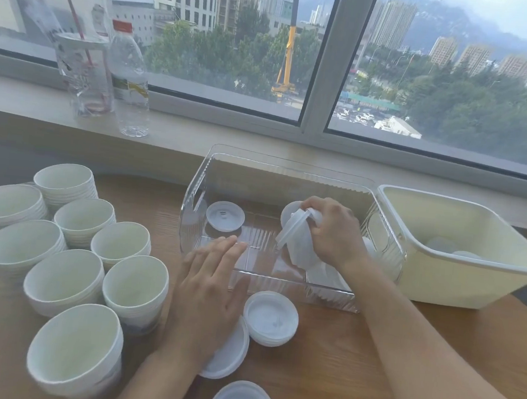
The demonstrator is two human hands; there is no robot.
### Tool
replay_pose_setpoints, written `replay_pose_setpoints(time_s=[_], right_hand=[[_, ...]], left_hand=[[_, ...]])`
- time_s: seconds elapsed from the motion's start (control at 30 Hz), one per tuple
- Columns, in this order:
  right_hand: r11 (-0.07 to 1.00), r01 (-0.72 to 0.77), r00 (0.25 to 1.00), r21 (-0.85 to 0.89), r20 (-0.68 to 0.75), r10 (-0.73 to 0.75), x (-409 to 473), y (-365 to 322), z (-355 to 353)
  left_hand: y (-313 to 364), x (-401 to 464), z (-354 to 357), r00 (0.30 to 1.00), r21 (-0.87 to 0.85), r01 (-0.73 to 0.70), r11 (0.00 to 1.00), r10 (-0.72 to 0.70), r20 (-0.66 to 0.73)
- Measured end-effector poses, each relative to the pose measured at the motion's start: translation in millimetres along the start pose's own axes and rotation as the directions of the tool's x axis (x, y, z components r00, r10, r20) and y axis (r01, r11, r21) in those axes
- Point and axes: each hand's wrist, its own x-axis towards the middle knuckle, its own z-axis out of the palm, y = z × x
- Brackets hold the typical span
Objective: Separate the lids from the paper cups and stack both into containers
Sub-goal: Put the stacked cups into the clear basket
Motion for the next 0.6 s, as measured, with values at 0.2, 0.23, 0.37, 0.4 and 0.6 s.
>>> replay_pose_setpoints(time_s=[0.2,0.23,0.37,0.4,0.6], right_hand=[[0.977,0.133,0.987,-0.169,-0.069,-0.146,-11,26,-14],[0.966,0.159,0.985,-0.202,-0.032,-0.169,-15,30,-13],[0.958,0.170,0.978,-0.231,0.160,-0.135,-34,44,-14],[0.965,0.153,0.975,-0.213,0.190,-0.113,-39,47,-15],[0.993,0.106,0.983,-0.049,0.154,-0.097,-57,52,-12]], left_hand=[[-1,0,0,1.000,0.002,0.010,1.000,-0.010,0.009],[-1,0,-1,1.000,0.001,0.013,1.000,-0.013,0.012],[2,2,-4,0.998,0.020,0.021,1.000,-0.022,0.053],[3,2,-5,0.997,0.032,0.027,0.999,-0.029,0.072],[25,18,-13,0.963,0.035,0.101,0.994,-0.107,0.247]])
